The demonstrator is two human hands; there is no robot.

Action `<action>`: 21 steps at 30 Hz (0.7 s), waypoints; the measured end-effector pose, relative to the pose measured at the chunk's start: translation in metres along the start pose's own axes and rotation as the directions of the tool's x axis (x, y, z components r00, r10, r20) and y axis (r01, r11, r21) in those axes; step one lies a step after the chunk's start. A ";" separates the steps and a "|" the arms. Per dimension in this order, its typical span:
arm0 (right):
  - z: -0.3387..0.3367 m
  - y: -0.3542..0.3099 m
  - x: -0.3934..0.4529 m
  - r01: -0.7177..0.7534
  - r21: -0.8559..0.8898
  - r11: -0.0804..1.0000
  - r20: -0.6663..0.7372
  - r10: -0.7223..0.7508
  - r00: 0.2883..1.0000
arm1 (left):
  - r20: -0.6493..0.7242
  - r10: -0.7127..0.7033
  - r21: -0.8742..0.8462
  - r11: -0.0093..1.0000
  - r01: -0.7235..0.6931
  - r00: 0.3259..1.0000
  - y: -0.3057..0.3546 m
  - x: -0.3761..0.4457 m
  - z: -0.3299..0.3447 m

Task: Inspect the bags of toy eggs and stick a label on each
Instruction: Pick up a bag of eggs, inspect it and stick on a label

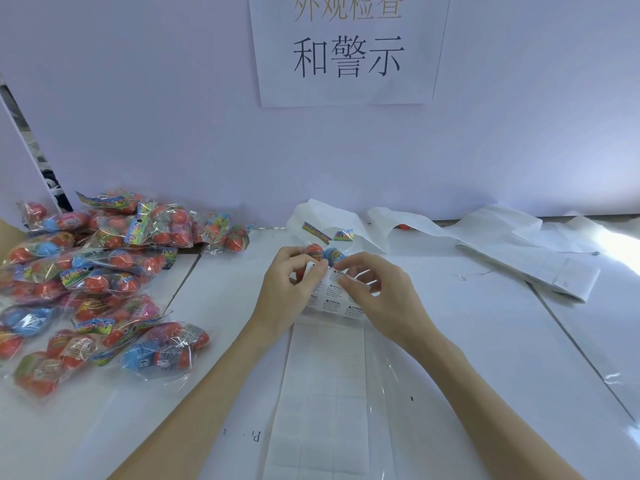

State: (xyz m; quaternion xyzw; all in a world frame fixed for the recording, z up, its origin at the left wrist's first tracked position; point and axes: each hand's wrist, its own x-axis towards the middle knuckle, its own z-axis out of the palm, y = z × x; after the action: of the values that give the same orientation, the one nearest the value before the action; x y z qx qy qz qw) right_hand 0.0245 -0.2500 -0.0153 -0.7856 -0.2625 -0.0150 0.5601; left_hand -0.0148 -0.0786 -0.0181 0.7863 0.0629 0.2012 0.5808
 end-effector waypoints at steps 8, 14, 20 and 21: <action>0.001 0.002 -0.001 0.008 0.019 1.000 -0.022 -0.008 1.000 | -0.024 -0.015 0.010 1.000 0.015 1.000 -0.002 0.003 0.001; 0.002 -0.001 -0.002 0.043 0.043 0.998 -0.064 -0.040 0.997 | -0.037 -0.038 -0.025 0.999 0.037 0.999 -0.001 0.003 0.001; 0.003 0.001 -0.002 0.024 -0.004 1.000 -0.049 -0.025 0.998 | -0.048 -0.039 -0.018 0.999 0.038 0.998 0.000 0.003 0.000; 0.003 0.002 -0.001 0.024 -0.019 1.000 -0.053 -0.025 0.998 | -0.047 -0.038 -0.021 0.999 0.037 0.998 0.000 0.002 0.000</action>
State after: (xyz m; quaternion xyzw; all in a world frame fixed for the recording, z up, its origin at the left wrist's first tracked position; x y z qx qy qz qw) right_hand 0.0230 -0.2482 -0.0182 -0.7869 -0.2569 -0.0454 0.5592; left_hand -0.0126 -0.0782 -0.0172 0.7741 0.0895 0.2096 0.5906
